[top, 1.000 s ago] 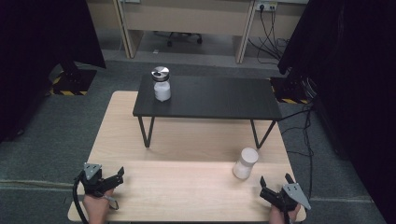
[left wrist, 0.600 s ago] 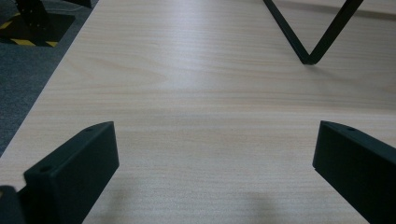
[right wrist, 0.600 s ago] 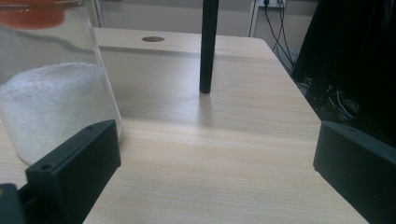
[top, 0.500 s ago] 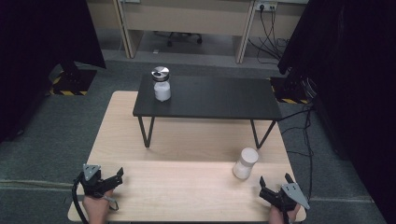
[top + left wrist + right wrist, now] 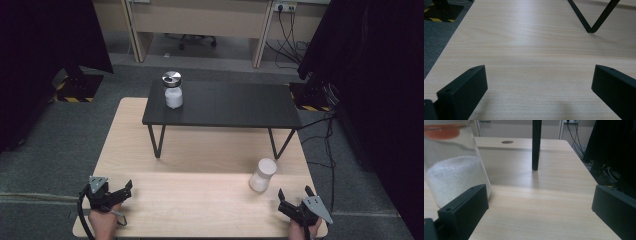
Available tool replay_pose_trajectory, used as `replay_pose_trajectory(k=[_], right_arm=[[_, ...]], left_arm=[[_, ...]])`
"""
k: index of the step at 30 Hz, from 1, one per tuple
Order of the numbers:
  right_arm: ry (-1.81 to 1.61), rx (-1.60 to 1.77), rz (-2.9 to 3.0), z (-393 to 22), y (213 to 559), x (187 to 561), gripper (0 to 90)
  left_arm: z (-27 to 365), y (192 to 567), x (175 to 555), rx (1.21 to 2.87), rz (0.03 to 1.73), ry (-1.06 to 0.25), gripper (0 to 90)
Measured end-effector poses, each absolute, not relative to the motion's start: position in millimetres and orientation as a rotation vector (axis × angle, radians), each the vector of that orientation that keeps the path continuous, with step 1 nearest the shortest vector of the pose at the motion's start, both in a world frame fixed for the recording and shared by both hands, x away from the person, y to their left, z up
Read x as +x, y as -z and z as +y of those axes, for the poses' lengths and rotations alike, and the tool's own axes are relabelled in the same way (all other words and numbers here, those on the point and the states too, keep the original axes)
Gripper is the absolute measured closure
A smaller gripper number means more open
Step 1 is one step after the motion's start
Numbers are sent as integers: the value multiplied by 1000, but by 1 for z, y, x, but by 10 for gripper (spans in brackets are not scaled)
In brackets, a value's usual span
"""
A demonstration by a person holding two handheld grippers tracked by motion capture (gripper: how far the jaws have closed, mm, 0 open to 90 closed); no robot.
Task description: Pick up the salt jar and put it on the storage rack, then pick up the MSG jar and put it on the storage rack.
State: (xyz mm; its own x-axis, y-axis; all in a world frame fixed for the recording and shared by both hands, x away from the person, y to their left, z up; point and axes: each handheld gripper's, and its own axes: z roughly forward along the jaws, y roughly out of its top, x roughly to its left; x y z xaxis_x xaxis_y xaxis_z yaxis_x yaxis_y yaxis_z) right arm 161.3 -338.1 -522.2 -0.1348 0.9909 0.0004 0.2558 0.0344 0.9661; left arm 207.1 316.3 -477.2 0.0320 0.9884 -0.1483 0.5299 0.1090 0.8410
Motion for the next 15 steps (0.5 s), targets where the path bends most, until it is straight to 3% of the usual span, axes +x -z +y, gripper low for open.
replay_pose_trajectory(k=[15], right_arm=[[-1267, 1256, 1591, -348, 505, 157, 7]], left_arm=[[318, 478, 207, 1539, 1583, -731, 0]])
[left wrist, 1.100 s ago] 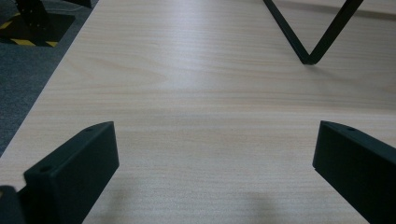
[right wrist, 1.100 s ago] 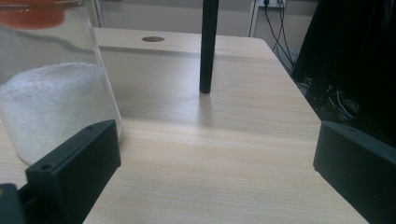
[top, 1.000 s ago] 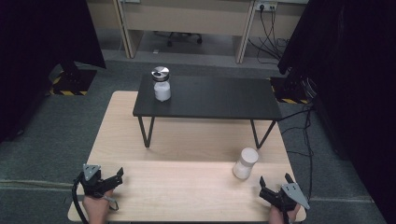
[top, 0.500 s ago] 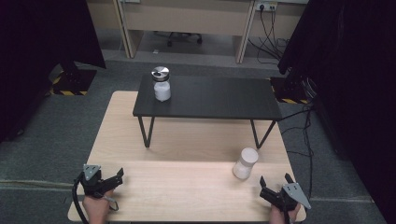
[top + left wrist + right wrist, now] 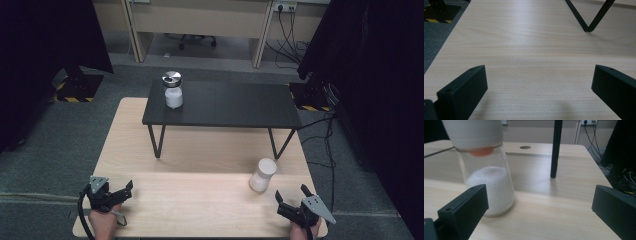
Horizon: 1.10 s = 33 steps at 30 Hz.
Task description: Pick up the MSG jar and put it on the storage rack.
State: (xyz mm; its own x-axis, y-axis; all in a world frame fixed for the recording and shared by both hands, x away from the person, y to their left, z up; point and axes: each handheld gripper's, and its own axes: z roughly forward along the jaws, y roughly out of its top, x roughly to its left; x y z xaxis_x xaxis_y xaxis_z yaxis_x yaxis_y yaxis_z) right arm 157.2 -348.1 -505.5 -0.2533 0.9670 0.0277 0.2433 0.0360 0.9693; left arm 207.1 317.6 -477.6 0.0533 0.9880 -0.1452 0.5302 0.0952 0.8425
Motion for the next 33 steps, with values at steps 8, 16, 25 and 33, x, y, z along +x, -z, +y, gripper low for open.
replay_pose_trajectory(k=[8, 16, 25, 33], right_arm=[[-1328, 1221, 1623, -350, 497, 156, 7], [-1333, 1193, 1610, -340, 494, 160, 6], [-1398, 1139, 1598, -333, 493, 163, 4], [-1445, 1120, 1620, -330, 490, 170, 3]], left_arm=[[315, 477, 207, 1555, 1577, -747, 0], [315, 478, 206, 1552, 1580, -749, 0], [312, 477, 207, 1564, 1583, -758, 0], [312, 477, 207, 1565, 1584, -761, 0]])
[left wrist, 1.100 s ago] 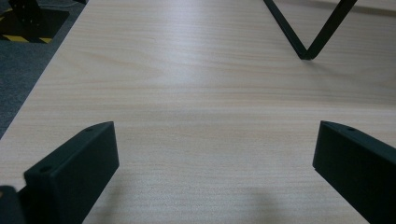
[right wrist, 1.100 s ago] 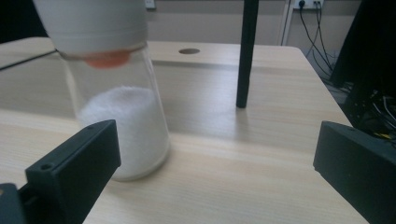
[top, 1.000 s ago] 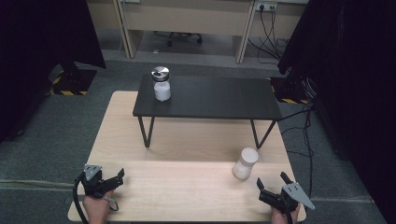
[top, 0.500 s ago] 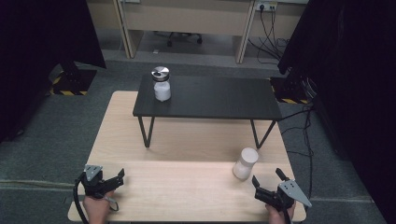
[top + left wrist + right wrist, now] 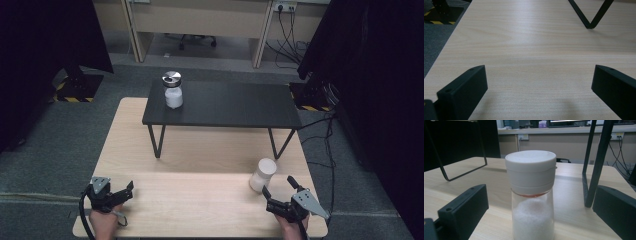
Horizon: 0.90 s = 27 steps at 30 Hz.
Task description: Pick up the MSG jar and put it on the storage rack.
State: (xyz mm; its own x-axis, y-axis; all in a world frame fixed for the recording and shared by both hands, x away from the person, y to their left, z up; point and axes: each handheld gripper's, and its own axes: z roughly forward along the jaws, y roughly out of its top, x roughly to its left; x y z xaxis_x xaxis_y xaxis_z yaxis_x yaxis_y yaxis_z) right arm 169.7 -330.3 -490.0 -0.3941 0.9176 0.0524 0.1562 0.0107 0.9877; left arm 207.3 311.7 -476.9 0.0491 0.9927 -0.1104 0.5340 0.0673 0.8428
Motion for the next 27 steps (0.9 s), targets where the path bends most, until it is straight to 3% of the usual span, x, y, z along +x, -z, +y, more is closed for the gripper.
replay_pose_trajectory(k=[27], right_arm=[[-1464, 1091, 1697, -323, 479, 211, 67]], left_arm=[[312, 477, 208, 1572, 1585, -754, 0]])
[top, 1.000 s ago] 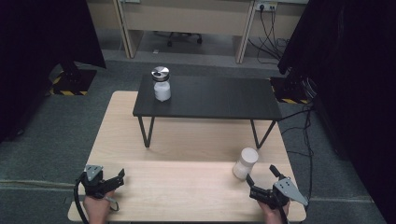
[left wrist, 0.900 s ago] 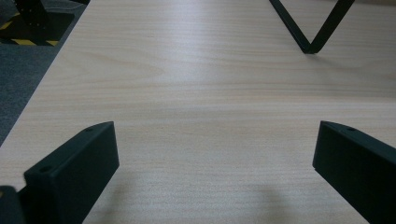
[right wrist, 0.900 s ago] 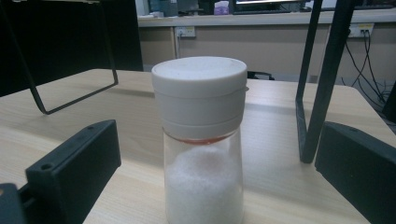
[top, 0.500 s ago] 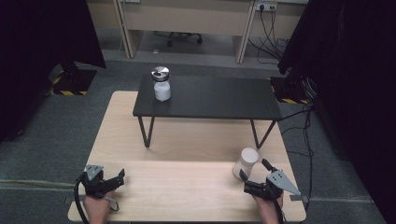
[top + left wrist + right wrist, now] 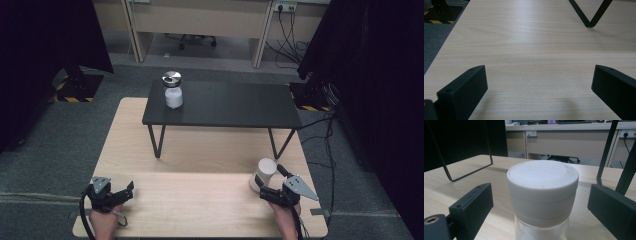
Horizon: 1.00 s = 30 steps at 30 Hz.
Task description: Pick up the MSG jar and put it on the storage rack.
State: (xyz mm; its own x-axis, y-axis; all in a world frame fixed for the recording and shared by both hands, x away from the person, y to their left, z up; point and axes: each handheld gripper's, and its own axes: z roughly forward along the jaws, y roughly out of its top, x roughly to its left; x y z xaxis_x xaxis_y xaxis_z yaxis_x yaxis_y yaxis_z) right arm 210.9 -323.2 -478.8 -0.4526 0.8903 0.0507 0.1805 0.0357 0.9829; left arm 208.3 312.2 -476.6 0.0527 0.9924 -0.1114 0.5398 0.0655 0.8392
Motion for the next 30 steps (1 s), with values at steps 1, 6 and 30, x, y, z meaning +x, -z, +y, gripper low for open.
replay_pose_trajectory(k=[1, 6, 30], right_arm=[[-1463, 1093, 1698, -323, 479, 212, 72], [-1478, 1105, 1705, -324, 479, 216, 122], [-1525, 1124, 1724, -328, 481, 225, 277]], left_arm=[[312, 477, 208, 1571, 1585, -754, 0], [312, 477, 208, 1570, 1585, -753, 0], [308, 476, 208, 1584, 1592, -770, 0]])
